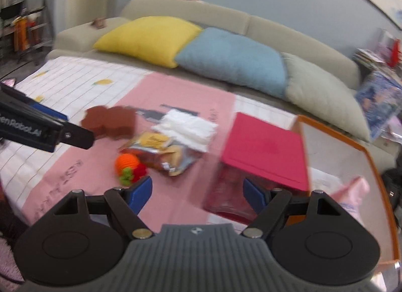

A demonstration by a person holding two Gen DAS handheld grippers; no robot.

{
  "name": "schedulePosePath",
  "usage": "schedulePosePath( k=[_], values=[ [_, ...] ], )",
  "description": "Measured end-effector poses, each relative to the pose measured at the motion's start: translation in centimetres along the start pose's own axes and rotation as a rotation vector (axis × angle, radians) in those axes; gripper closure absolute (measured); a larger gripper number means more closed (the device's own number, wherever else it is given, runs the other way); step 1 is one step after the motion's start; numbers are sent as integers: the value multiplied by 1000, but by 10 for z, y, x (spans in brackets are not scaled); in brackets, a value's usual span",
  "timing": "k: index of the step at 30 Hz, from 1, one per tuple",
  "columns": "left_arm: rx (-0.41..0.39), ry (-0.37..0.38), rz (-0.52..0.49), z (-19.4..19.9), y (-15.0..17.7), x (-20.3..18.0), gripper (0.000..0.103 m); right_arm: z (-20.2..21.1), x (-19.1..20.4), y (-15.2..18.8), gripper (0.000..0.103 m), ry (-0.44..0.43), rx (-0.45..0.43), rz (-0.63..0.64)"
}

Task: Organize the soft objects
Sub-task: 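Move both tools back over the sponge and orange crochet fruit, then grasp the brown sponge with the left tool while the right tool grasps the orange crochet fruit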

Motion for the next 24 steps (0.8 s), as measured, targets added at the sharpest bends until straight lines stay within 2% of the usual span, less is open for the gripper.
schedulePosePath(
  k=[7,13,19,24],
  values=[
    [24,-11,36,-9,8,19,38,-29,32,-5,27,-90,34,73],
    [40,-68,-5,-19,11,29,38,-64,55,-13,41,-158,80,84],
    [27,-62,-40,-34,9,49,38,-103,74,-18,44,-168,143,121],
    [12,-133,-34,-52,0,74,37,-124,80,-22,44,-176,190,94]
  ],
)
Point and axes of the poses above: each gripper's, at about its wrist camera, not at the fingertips, and z roughly against the way its jaws point, x to its left, y to its underside, the point moved 5 cm from there along -z, roughly the way its jaws point
